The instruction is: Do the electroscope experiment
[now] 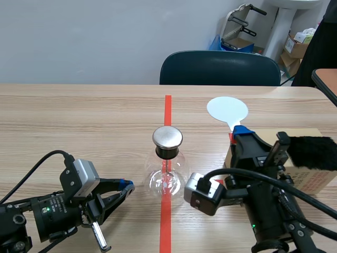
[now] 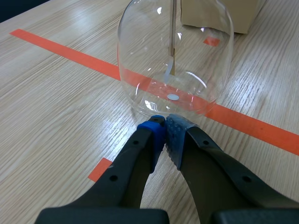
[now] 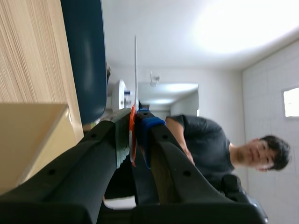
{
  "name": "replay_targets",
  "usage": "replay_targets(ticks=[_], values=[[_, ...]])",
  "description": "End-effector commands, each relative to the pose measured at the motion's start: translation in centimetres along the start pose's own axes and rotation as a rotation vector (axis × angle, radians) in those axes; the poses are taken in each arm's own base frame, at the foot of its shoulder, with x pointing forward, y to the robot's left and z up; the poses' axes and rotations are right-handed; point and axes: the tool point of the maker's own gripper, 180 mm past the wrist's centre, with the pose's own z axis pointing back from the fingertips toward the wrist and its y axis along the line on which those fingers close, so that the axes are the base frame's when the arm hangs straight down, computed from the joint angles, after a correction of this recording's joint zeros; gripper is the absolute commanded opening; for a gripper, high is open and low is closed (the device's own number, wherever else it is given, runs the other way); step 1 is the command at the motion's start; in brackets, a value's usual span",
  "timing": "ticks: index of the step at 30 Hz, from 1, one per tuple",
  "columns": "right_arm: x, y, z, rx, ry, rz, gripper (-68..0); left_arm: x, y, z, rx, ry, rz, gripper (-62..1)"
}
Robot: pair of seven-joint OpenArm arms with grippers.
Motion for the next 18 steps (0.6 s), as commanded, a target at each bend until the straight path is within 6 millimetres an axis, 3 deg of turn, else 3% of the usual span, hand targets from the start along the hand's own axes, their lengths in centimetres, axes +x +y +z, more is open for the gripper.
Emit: replay_targets(ticks=[1,18], values=[[0.3,-0.9,-0.3,-0.033,-0.029,0.008,-65.8,1.2,-0.2,-0.6,-0.004,-0.043,0.004,-56.7],[6.6,-0.8,1.0,-0.03,-0.39,0.014,-65.8,0.9,-0.4,-0.8,-0.005,-0.028,0.008,-56.7]])
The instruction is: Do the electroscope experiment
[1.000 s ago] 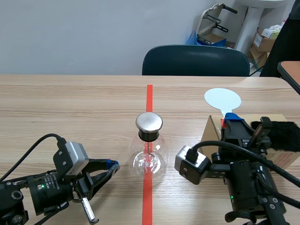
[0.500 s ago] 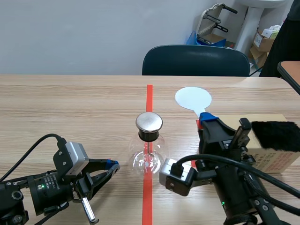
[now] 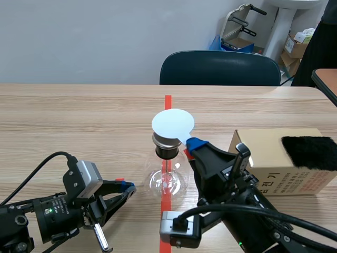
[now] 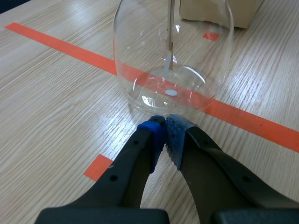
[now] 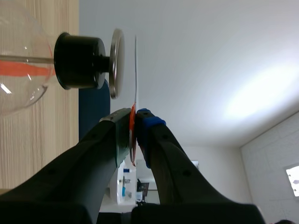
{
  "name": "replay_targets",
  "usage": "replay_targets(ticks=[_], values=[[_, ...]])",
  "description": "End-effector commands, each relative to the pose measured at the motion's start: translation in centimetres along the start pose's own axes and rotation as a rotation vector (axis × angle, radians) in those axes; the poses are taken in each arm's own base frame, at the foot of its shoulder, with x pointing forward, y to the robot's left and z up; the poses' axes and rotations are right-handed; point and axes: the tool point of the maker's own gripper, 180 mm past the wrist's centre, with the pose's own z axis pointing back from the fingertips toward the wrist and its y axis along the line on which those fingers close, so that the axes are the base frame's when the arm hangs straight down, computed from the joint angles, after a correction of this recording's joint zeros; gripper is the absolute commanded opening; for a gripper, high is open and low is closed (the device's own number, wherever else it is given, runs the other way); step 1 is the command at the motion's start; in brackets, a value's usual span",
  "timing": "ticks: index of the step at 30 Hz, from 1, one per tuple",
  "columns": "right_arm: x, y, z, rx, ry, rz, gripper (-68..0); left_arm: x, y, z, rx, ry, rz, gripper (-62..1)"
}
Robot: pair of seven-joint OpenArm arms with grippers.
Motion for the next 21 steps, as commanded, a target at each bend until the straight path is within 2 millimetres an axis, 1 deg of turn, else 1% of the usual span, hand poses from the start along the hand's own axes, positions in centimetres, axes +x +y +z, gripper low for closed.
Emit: replay_targets(ticks=[1,6,21], values=[[-0.2,-0.79,-0.23,-0.027,-0.01,0.019,-65.8,1.22,-0.09,-0.56,-0.003,-0.044,0.001,-56.7],[0.39,-0.77,-0.21,-0.027,-0.043,0.02,-65.8,1.22,-0.09,-0.56,-0.003,-0.044,0.001,-56.7],[0.39,-0.76,-0.2,-0.026,-0.043,0.02,-65.8,1.22,-0.09,-0.56,-0.003,-0.044,0.001,-56.7]])
